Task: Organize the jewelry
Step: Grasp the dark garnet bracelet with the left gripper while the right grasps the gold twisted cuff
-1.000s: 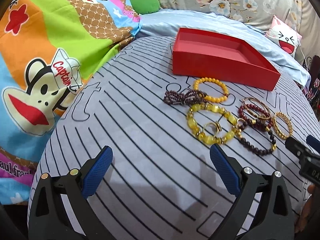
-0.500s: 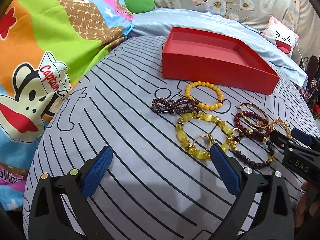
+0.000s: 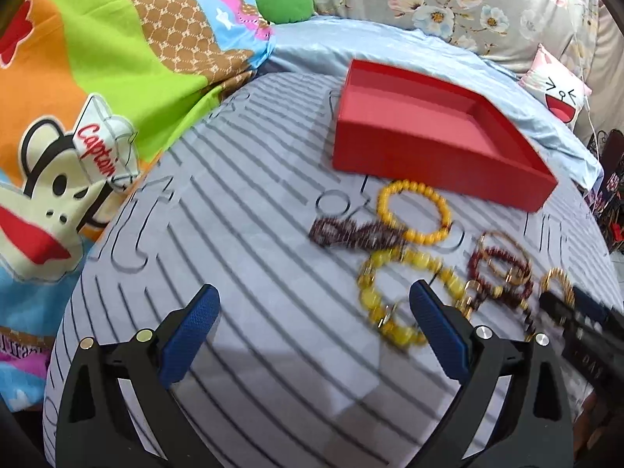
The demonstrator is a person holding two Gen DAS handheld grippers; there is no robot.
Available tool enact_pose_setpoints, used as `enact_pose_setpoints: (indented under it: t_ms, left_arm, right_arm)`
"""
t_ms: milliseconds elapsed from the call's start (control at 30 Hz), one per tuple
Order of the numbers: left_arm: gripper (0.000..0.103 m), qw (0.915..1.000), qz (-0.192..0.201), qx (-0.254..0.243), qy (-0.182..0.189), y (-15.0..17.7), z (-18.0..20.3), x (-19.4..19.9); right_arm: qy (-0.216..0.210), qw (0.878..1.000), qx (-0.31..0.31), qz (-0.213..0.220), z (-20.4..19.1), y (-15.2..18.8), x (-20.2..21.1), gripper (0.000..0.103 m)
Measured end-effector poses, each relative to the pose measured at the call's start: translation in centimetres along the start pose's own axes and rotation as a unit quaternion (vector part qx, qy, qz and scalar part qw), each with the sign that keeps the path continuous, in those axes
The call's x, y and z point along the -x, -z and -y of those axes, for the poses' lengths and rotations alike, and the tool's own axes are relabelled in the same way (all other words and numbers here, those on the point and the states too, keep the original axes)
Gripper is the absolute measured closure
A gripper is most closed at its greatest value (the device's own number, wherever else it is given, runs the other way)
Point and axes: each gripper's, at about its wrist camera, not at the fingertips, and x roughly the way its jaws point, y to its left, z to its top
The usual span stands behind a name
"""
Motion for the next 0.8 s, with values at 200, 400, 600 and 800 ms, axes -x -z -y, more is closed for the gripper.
enact_pose_setpoints:
  t_ms: [200,400,600,800]
  left_arm:
    - [0.010,0.9999,0.012,0.003,0.007,-2.3,1.2,-1.2]
    - [0.043,0.9987,-0.023,0.006,0.045,-2.8,1.5,-3.6]
    - [0.065,0.9979,-0.014,0.016,0.061,-2.2,0.8,-3.0]
    - [0.094,0.9967,-0.019,0.016,0.077,-2.3,0.8,-3.1]
  right_arm:
    - [0.001,1.000,-0.002,-0.001,-0.1,0.0,-0.1,0.046]
    - [0.007,1.000,0.002,-0.002,-0.3,0.0,-0.2,0.045]
    - [0.007,1.000,0.002,-0.002,-0.3,0.0,-0.2,0.045]
    - [0.006,1.000,0.003,-0.002,-0.3,0.0,-0.2,0.045]
